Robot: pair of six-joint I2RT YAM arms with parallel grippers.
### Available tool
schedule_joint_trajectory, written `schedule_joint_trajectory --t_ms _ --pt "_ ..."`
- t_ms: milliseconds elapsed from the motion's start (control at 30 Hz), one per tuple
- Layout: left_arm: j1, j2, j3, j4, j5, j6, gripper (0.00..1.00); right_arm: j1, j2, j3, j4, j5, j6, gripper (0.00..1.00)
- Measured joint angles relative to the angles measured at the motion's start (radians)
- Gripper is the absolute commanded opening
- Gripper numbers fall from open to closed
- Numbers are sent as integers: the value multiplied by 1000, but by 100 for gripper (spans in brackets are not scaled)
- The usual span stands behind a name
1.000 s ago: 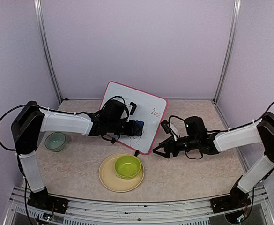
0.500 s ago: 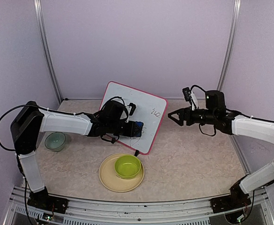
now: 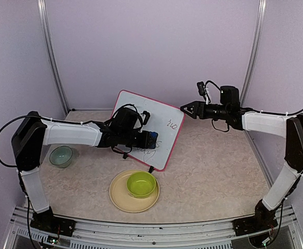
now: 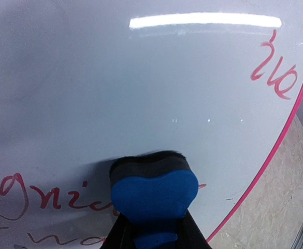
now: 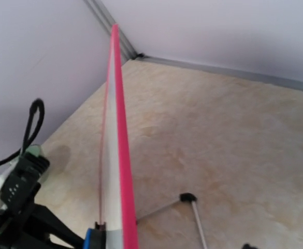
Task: Erase the whiteboard
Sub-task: Erase the center of the whiteboard.
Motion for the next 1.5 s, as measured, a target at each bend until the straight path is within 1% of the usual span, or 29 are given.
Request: schedule_joint_trajectory --t_ms 100,167,267,333,433,500,567,633,700,733,767,1100,1500 --pt "0 0 48 -31 -21 9 5 0 47 29 17 -39 15 58" --pt "0 0 80 -42 -34 13 6 0 65 45 24 -62 19 50" --pt "0 0 121 -58 -43 16 6 0 91 70 47 -97 28 41" --pt "0 0 146 -69 -47 17 6 0 108 79 72 -119 36 39" --pt "0 0 182 -86 -48 18 6 1 133 87 95 -154 47 38" --pt "0 0 205 -92 -48 19 6 3 143 89 103 -169 49 35" --pt "0 2 235 -99 -48 19 6 8 147 90 105 -179 52 26" --pt "0 7 264 -101 -47 25 6 9 147 90 109 -187 53 12" --pt "-2 15 288 -106 -47 35 6 11 147 91 117 -193 56 1" --pt "-3 18 296 -107 -47 39 6 11 147 91 119 -195 55 0" --pt "-5 24 308 -110 -44 43 6 12 147 92 117 -188 76 0" --pt "-27 107 370 -152 -35 69 6 22 146 92 114 -182 84 0" --pt "-70 113 361 -171 -55 72 6 67 109 96 33 -56 45 0"
